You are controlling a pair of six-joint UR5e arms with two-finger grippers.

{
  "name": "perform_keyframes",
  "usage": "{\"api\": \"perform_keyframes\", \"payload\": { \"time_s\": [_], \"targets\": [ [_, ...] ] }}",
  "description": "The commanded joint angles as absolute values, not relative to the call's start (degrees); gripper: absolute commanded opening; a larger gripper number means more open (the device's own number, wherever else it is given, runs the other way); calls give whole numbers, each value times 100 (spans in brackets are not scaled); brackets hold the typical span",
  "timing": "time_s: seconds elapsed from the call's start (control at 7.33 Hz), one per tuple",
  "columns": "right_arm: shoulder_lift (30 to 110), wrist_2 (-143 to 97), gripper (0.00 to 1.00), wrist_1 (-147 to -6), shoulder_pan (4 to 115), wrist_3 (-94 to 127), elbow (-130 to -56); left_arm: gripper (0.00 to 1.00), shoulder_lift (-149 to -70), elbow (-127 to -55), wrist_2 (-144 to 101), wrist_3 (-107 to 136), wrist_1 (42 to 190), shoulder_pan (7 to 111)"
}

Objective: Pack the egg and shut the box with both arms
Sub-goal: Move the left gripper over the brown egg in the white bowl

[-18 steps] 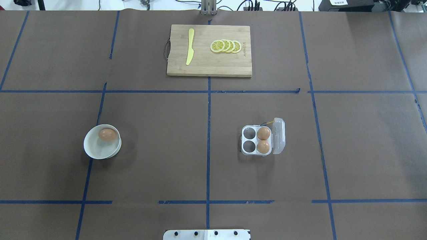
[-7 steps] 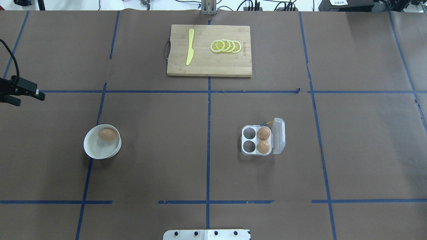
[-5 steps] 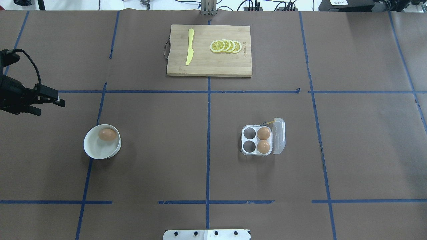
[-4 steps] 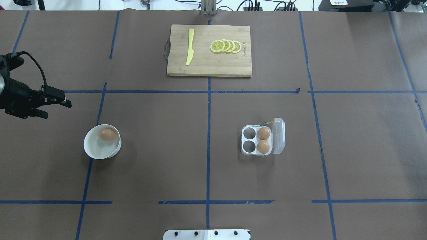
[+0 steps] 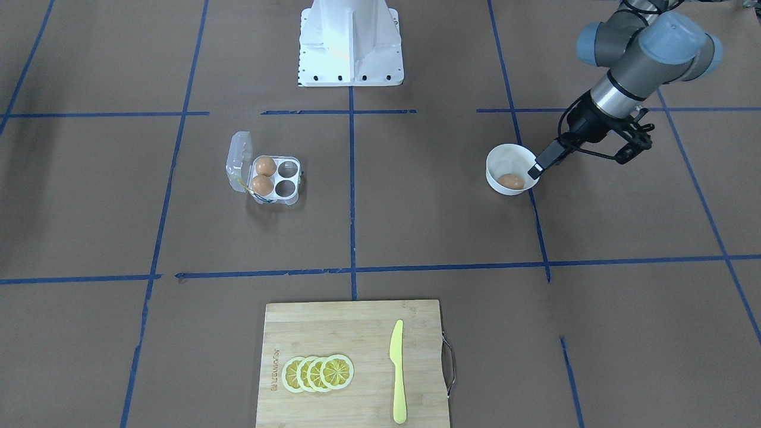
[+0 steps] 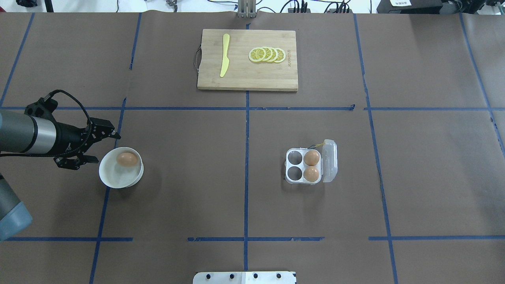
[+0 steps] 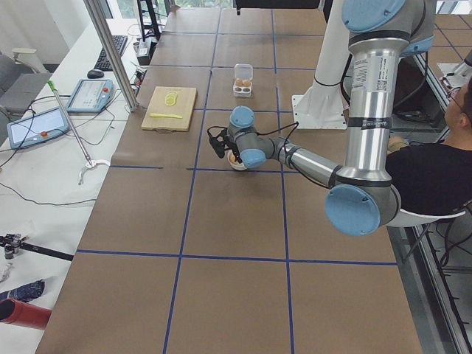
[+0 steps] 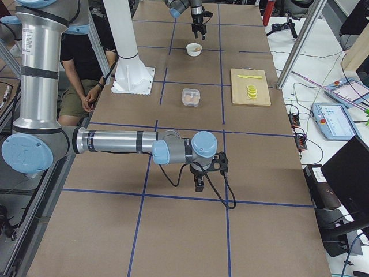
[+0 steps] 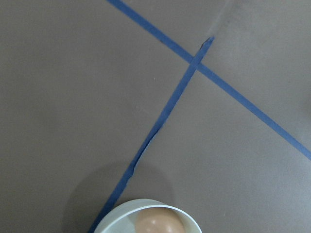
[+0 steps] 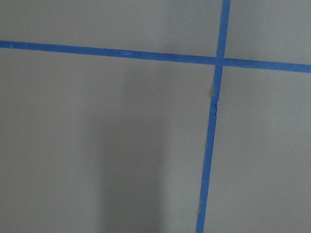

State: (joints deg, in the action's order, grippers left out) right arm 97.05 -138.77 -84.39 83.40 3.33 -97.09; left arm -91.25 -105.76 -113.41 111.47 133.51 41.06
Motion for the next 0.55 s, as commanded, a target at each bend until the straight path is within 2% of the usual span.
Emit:
{"api": "perform_keyframes", "payload": {
  "time_s": [0.0, 0.41],
  "targets": [
    [9703, -13887, 100, -8446, 8332, 334, -9703, 97, -9097, -10643, -10734, 11958, 13263, 3833],
    [9703, -13878, 100, -8455, 8332, 334, -9677, 94, -9123, -11118, -10198, 12365, 12297, 3393]
  ]
}}
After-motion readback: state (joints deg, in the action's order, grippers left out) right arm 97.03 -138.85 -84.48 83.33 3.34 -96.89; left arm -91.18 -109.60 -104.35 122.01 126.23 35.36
